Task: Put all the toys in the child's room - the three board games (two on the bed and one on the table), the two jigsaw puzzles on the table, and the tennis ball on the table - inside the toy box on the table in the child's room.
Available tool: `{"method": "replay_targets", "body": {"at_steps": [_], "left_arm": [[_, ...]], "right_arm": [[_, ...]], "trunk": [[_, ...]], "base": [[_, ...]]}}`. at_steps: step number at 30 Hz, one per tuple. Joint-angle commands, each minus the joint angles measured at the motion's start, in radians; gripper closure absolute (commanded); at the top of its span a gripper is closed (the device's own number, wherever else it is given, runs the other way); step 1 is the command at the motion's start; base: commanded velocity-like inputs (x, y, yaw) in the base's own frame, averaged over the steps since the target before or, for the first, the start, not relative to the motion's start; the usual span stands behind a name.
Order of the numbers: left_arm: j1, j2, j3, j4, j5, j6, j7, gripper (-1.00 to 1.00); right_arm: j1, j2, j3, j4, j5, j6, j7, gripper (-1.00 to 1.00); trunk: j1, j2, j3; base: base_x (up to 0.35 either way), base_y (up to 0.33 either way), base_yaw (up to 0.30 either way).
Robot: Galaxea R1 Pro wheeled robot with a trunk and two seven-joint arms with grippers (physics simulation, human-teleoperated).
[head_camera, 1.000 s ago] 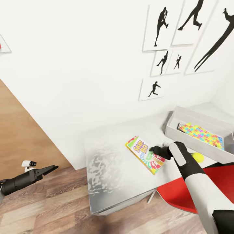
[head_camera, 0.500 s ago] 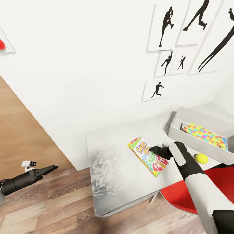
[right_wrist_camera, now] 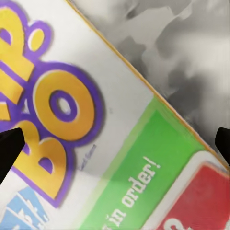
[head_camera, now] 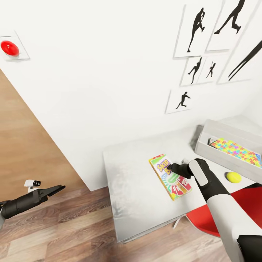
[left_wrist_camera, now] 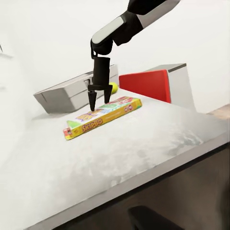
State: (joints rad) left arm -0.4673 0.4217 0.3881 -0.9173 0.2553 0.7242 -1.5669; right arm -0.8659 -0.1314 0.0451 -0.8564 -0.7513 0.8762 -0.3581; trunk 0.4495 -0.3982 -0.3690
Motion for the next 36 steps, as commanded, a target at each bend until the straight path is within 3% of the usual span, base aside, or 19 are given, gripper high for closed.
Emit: {"method": "replay_targets", "body": {"at_steps": [1,15,36], "left_arm": [[-0.001,0.000,0.000,0.000,-0.001,0.011,-0.004,-1.00],[-0.001,0.000,0.000,0.000,0.000,0.011,-0.004,-1.00],[-0.001,0.000,0.000,0.000,0.001,0.011,-0.004,-1.00]], "right_arm": [[-0.001,-0.001,0.004,-0.001,-0.011,0.001,-0.010,-1.00],[-0.001,0.000,0.025,-0.001,-0.011,0.001,-0.010,-1.00],[-0.001,-0.001,0.029,-0.001,-0.011,0.001,-0.010,-1.00]], "trunk": [[0.001,-0.002,-0.002],[0.001,-0.002,-0.001],[0.001,-0.002,0.013]], "base": [[0.000,0.049,0.000],[0.000,0.007,0.007],[-0.052,0.000,0.250]]}}
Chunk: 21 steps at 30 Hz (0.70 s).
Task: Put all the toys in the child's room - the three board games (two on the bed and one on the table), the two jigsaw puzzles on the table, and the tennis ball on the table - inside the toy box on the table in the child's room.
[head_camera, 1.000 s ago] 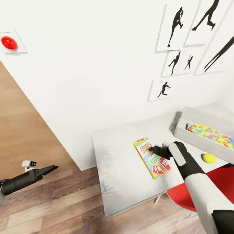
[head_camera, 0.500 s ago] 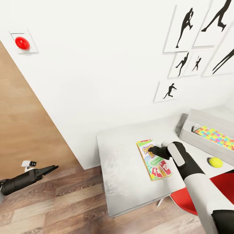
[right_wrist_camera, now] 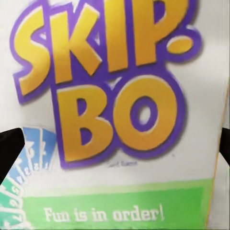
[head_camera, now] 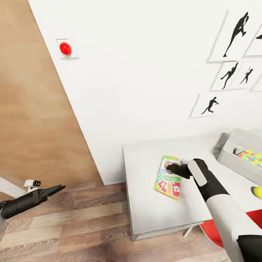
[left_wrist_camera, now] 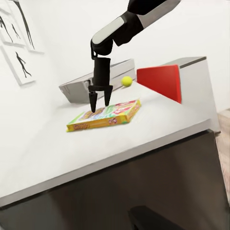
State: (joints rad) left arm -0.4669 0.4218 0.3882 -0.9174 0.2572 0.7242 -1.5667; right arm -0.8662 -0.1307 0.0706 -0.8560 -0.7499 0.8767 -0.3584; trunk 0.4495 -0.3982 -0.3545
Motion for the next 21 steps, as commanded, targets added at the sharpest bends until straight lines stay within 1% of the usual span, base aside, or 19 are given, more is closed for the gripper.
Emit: {"method": "replay_targets", "body": {"at_steps": [1,8,15,21], "left_arm": [[-0.001,0.000,0.000,0.000,-0.001,0.011,-0.004,-1.00],[-0.001,0.000,-0.001,0.000,-0.001,0.011,-0.004,-1.00],[-0.001,0.000,-0.002,0.000,-0.002,0.011,-0.004,-1.00],[-0.001,0.000,-0.001,0.000,-0.003,0.011,-0.004,-1.00]], "right_arm": [[0.000,-0.001,0.004,-0.001,-0.012,0.001,-0.010,-1.00],[0.000,-0.002,0.005,-0.002,-0.012,0.001,-0.010,-1.00],[0.000,-0.002,0.005,-0.001,-0.012,0.001,-0.010,-1.00],[0.000,-0.002,0.005,-0.001,-0.012,0.001,-0.010,-1.00]], "trunk": [[0.001,-0.002,-0.001],[0.001,-0.002,0.000],[0.001,-0.002,0.000],[0.001,-0.002,0.000]], "base": [[-0.043,0.000,0.172],[-0.047,0.000,0.045],[0.070,0.000,0.025],[0.017,0.003,0.015]]}}
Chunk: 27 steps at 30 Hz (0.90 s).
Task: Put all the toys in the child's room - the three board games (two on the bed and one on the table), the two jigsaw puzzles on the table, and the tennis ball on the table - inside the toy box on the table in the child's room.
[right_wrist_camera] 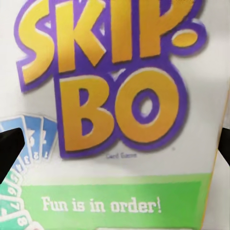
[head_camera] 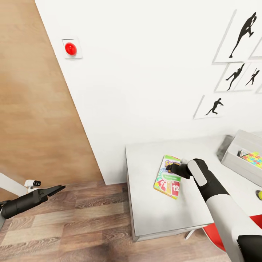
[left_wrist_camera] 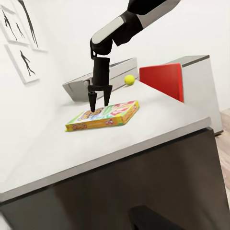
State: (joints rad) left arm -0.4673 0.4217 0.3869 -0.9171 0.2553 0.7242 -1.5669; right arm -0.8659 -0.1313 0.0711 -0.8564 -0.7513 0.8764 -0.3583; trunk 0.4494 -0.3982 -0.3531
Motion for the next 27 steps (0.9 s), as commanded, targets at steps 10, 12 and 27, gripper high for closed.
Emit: {"method": "replay_targets", "body": {"at_steps": [10,12,27], "left_arm": [[-0.001,0.000,0.001,0.000,0.000,0.011,-0.004,-1.00],[-0.001,0.000,0.000,0.000,0.000,0.011,-0.004,-1.00],[-0.001,0.000,0.001,0.000,0.000,0.011,-0.004,-1.00]], "right_arm": [[-0.001,-0.001,0.004,-0.001,-0.011,0.001,-0.010,-1.00],[-0.001,-0.001,0.004,-0.001,-0.011,0.001,-0.010,-1.00],[-0.001,-0.001,0.004,-0.001,-0.011,0.001,-0.010,-1.00]], "trunk": [[0.001,-0.002,-0.002],[0.001,-0.002,-0.002],[0.001,-0.002,0.003]], "base": [[-0.012,0.039,0.001],[-0.001,0.094,0.000],[0.000,0.011,0.141]]}}
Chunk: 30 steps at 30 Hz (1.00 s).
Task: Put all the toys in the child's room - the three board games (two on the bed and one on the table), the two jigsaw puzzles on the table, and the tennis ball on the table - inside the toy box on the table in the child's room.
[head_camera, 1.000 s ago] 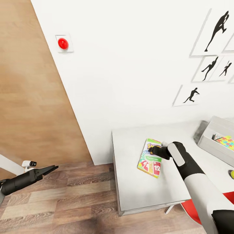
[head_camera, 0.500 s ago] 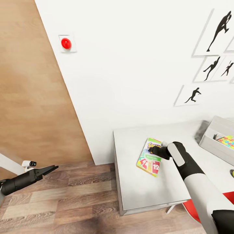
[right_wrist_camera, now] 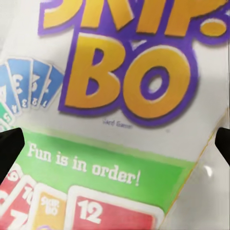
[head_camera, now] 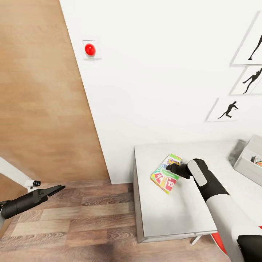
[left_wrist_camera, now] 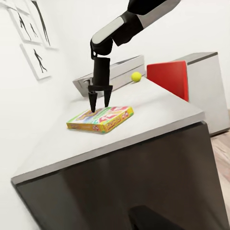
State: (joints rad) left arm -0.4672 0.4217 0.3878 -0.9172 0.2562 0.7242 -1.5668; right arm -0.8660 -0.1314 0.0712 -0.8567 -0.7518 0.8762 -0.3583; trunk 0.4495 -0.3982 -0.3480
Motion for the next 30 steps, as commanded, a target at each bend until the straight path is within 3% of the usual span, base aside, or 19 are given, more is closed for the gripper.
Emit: {"method": "replay_targets", "body": {"at_steps": [1,30], "left_arm": [[-0.001,0.000,0.000,0.000,-0.001,0.011,-0.004,-1.00],[-0.001,-0.001,-0.001,0.000,-0.002,0.011,-0.004,-1.00]], "right_arm": [[-0.001,-0.001,0.004,-0.001,-0.011,0.001,-0.010,-1.00],[-0.001,-0.001,0.004,-0.001,-0.011,0.001,-0.010,-1.00]], "trunk": [[0.001,-0.002,-0.002],[0.001,-0.002,0.005]], "base": [[0.000,0.000,0.048],[0.000,0.025,0.003]]}}
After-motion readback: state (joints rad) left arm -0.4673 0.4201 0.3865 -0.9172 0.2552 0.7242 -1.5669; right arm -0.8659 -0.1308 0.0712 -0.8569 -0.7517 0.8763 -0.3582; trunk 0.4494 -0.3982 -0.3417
